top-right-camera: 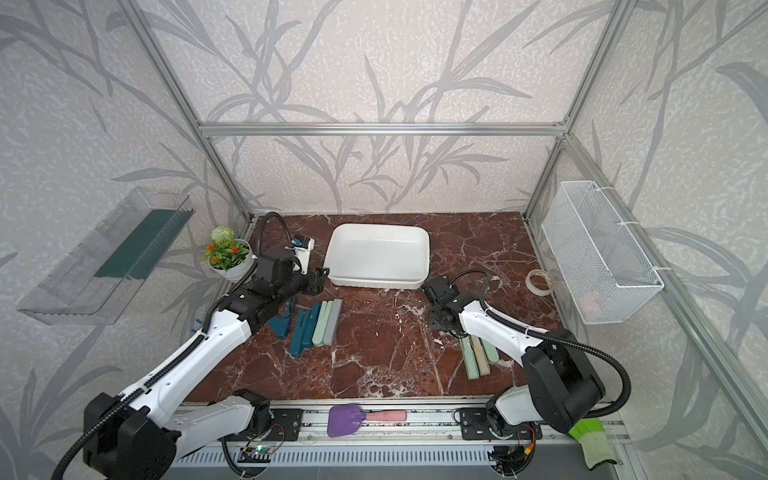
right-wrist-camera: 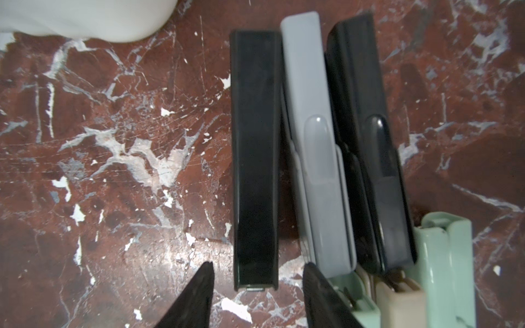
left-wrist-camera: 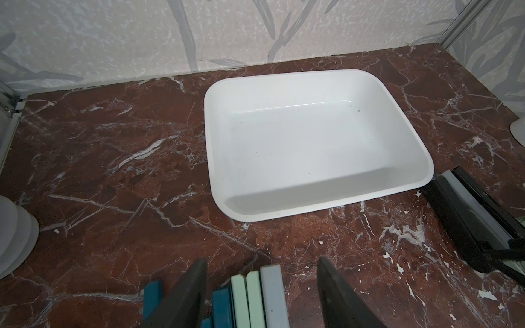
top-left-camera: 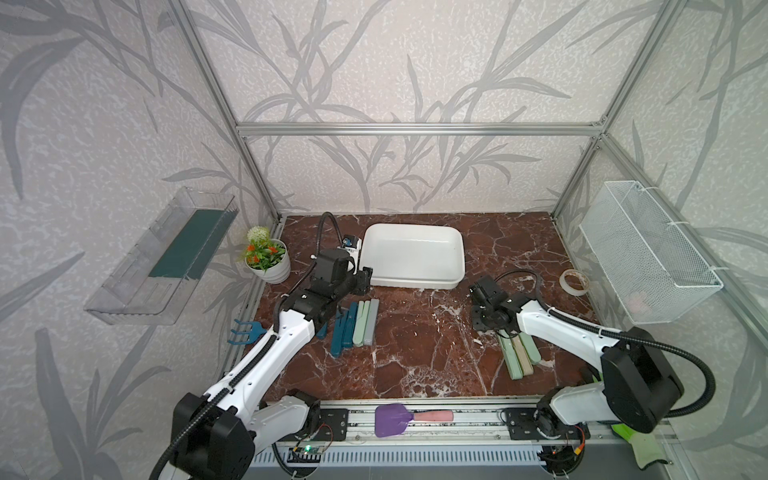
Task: Put the pruning pliers into the storage box
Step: Pick up the pruning pliers from the center of the board.
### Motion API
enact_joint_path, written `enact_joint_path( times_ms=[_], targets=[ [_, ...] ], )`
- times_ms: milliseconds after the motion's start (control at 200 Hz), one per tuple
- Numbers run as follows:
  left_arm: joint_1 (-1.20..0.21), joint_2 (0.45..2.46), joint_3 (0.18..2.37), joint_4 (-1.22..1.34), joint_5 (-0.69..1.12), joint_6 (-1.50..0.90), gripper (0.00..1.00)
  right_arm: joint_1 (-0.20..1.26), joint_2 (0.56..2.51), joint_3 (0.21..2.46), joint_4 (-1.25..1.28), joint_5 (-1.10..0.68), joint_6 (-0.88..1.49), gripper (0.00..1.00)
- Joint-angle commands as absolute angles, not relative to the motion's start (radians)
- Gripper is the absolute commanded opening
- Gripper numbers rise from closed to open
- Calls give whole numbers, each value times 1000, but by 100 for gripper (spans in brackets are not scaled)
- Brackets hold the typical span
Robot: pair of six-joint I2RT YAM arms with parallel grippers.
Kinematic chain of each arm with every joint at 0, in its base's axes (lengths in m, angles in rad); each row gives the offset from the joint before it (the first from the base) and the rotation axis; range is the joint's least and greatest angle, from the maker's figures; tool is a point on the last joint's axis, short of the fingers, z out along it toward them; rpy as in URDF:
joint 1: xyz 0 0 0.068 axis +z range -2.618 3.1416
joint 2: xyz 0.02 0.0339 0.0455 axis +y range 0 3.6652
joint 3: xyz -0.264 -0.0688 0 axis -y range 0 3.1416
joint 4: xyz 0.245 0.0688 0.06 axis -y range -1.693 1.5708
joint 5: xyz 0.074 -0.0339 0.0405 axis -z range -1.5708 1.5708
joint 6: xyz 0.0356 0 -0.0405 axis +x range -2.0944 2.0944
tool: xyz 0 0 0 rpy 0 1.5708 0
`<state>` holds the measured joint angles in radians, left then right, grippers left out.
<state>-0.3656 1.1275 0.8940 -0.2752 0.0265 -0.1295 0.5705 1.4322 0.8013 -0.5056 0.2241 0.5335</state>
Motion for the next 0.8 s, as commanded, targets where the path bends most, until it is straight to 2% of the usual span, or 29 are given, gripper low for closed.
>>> enact_joint_path(
  times_ms=[0, 340, 530, 650, 795],
  targets=[
    [-365, 1120, 889, -265, 14, -110, 61, 578, 1466, 829, -475, 239, 552, 51],
    [-362, 1102, 879, -254, 6, -115, 61, 580, 1562, 881, -461, 267, 535, 46],
    [-360, 1098, 878, -252, 8, -119, 61, 579, 1599, 913, -507, 297, 524, 34],
    [-360, 1101, 881, -255, 10, -120, 61, 580, 1594, 902, -498, 296, 538, 32],
    [-360, 1097, 878, -255, 8, -120, 61, 578, 1572, 918, -542, 287, 544, 22]
  ],
)
